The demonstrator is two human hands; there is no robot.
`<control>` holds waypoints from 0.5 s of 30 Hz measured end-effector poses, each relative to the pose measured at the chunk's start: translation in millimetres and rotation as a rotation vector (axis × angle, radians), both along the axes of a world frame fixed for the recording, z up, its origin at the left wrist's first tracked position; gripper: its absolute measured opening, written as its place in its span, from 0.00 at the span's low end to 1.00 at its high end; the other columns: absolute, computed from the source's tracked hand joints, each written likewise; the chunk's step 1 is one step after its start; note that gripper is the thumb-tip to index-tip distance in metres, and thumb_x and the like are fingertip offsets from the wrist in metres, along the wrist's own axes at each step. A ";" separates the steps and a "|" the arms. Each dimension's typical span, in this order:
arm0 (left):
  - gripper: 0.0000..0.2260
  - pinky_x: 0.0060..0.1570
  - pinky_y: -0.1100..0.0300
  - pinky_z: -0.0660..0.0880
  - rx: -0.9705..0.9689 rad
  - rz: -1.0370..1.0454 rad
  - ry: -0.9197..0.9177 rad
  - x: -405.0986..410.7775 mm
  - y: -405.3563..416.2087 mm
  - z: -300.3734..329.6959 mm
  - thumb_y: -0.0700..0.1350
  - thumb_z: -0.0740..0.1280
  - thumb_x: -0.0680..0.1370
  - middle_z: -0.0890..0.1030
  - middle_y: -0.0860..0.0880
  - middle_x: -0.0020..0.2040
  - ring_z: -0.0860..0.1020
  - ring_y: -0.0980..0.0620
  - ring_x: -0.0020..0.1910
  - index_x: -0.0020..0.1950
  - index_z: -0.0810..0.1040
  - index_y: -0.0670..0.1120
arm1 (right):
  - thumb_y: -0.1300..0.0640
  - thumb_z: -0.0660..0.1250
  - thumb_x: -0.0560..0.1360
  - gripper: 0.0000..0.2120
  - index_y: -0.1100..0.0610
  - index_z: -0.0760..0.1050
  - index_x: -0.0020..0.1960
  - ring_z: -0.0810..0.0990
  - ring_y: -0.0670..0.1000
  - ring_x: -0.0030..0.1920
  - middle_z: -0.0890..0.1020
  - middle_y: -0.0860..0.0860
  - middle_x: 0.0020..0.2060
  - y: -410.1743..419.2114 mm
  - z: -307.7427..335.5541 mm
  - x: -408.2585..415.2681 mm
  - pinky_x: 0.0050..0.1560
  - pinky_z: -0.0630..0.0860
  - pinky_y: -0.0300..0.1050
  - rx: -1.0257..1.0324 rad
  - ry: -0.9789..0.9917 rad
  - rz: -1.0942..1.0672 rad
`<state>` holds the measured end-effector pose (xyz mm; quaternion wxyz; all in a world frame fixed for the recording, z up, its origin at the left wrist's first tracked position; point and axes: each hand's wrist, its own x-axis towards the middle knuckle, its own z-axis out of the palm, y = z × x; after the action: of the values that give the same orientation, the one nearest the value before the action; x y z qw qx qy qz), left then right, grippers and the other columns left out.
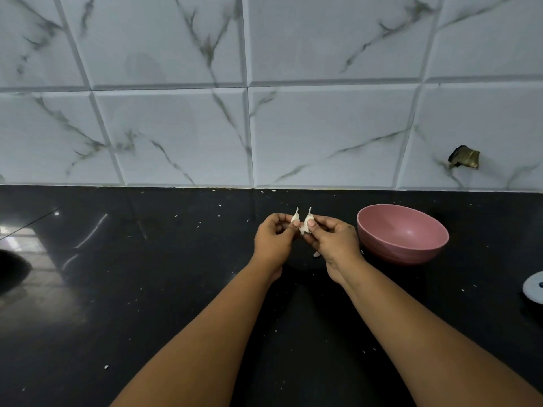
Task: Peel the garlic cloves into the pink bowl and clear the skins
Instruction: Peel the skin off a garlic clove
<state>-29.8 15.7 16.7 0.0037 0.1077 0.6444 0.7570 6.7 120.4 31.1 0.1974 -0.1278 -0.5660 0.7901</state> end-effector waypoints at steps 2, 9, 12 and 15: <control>0.03 0.46 0.61 0.78 0.075 -0.034 -0.022 -0.5 -0.2 3.3 0.38 0.69 0.77 0.82 0.45 0.42 0.81 0.50 0.44 0.50 0.78 0.43 | 0.66 0.67 0.76 0.09 0.63 0.79 0.56 0.84 0.49 0.44 0.84 0.56 0.47 1.3 1.4 -0.6 0.39 0.79 0.35 0.004 0.016 0.014; 0.04 0.44 0.60 0.78 -0.079 0.056 -0.060 -0.2 -1.6 9.1 0.42 0.64 0.81 0.78 0.49 0.38 0.77 0.55 0.35 0.49 0.78 0.43 | 0.65 0.63 0.79 0.09 0.55 0.79 0.52 0.83 0.45 0.38 0.83 0.43 0.45 6.5 0.8 -4.5 0.44 0.76 0.42 0.078 0.003 0.006; 0.09 0.42 0.55 0.73 -0.518 0.158 0.080 -3.0 -4.7 4.3 0.49 0.62 0.81 0.77 0.49 0.38 0.77 0.49 0.40 0.47 0.77 0.45 | 0.66 0.62 0.79 0.10 0.54 0.79 0.48 0.82 0.49 0.40 0.83 0.45 0.46 7.7 1.8 -4.3 0.44 0.77 0.41 0.104 0.014 0.010; 0.10 0.36 0.60 0.67 -0.657 0.173 0.155 -1.4 -5.4 2.1 0.48 0.62 0.81 0.75 0.52 0.38 0.74 0.52 0.40 0.50 0.78 0.43 | 0.65 0.63 0.79 0.08 0.56 0.79 0.49 0.83 0.49 0.40 0.84 0.48 0.45 7.7 2.4 -4.2 0.46 0.79 0.40 0.109 0.012 0.014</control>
<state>-31.1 10.2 18.8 -0.0749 0.1030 0.8588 0.4962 2.5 128.1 33.5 0.2017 -0.1082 -0.6078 0.7604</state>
